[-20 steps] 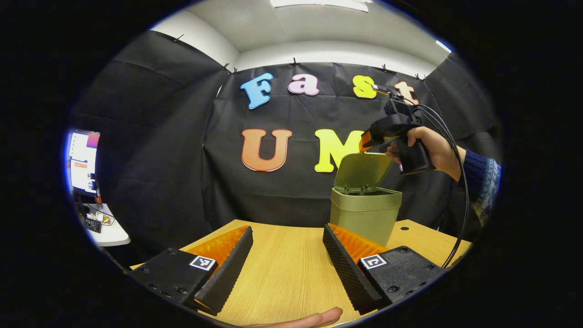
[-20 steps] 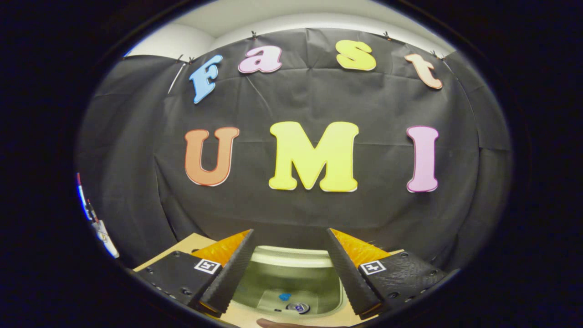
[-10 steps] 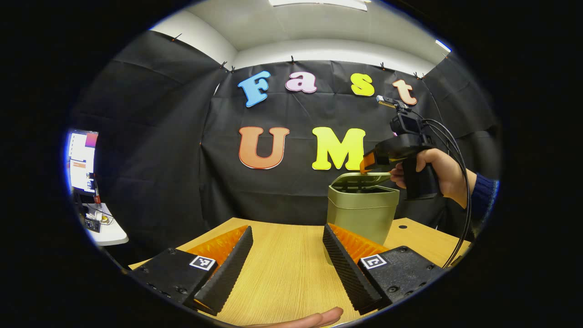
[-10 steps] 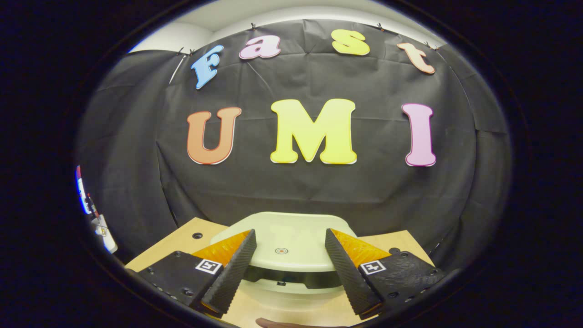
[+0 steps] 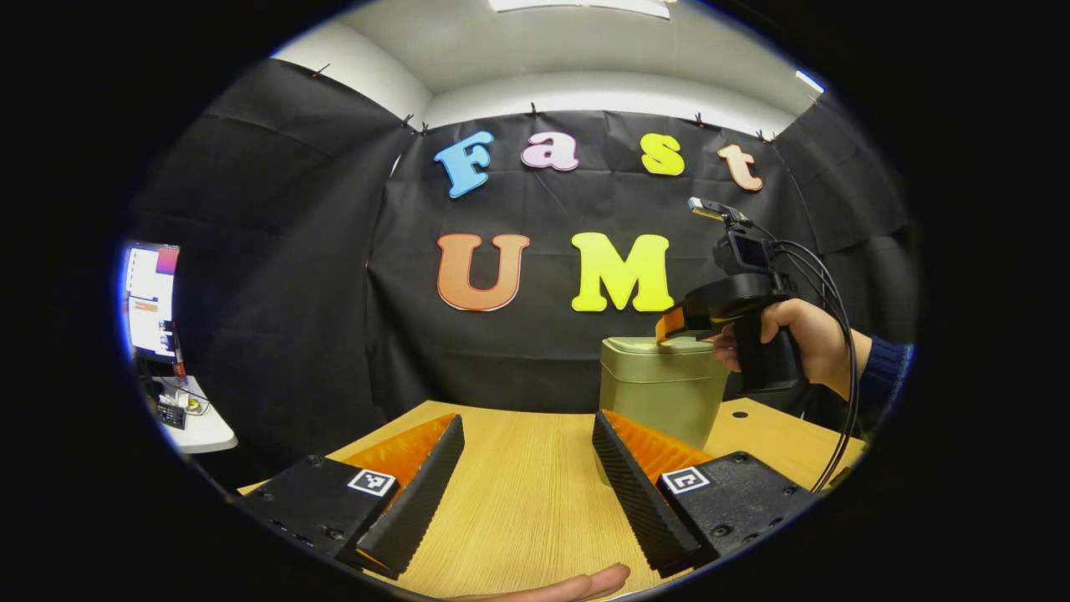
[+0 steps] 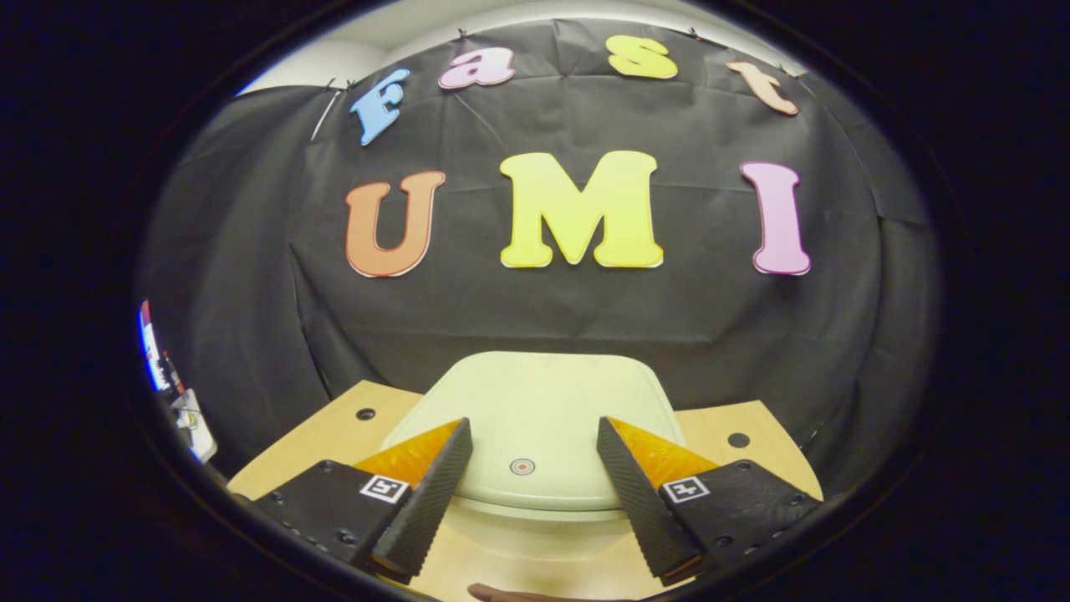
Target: Press the lid of the desktop garbage bin to open it, pick up the crumpled paper on the desktop and throw it into the bin, then pick up the pop can on the desktop and drop it into the bin, and finally close the garbage bin lid.
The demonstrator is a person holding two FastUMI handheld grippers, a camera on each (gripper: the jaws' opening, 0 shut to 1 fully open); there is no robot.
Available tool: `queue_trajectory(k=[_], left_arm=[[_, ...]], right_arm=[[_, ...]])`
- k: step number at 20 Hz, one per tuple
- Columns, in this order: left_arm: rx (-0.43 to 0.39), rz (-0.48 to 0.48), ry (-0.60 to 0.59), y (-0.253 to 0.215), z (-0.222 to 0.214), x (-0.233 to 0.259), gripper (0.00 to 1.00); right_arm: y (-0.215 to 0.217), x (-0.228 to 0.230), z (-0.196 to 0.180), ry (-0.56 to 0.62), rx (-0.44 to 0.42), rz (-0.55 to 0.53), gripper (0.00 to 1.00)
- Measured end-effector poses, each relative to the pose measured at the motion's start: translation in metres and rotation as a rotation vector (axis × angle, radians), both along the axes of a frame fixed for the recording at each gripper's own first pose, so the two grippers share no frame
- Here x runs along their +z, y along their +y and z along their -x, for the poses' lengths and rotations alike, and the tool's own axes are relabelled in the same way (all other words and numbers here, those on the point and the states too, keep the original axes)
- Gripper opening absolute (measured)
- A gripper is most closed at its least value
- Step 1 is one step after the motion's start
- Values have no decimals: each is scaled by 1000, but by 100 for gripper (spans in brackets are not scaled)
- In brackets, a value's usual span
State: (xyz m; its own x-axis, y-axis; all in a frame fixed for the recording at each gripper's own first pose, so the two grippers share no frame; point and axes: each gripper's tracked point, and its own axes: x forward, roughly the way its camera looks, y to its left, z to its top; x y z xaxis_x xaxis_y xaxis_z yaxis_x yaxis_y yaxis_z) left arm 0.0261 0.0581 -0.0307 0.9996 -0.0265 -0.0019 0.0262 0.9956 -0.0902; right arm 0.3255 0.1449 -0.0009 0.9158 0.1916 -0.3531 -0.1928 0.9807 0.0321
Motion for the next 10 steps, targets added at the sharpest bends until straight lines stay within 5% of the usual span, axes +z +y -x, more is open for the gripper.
queue_trajectory(k=[10], left_arm=[[-3, -8, 4, -4, 3, 1, 99]], right_arm=[[-2, -9, 1, 27, -22, -6, 97]])
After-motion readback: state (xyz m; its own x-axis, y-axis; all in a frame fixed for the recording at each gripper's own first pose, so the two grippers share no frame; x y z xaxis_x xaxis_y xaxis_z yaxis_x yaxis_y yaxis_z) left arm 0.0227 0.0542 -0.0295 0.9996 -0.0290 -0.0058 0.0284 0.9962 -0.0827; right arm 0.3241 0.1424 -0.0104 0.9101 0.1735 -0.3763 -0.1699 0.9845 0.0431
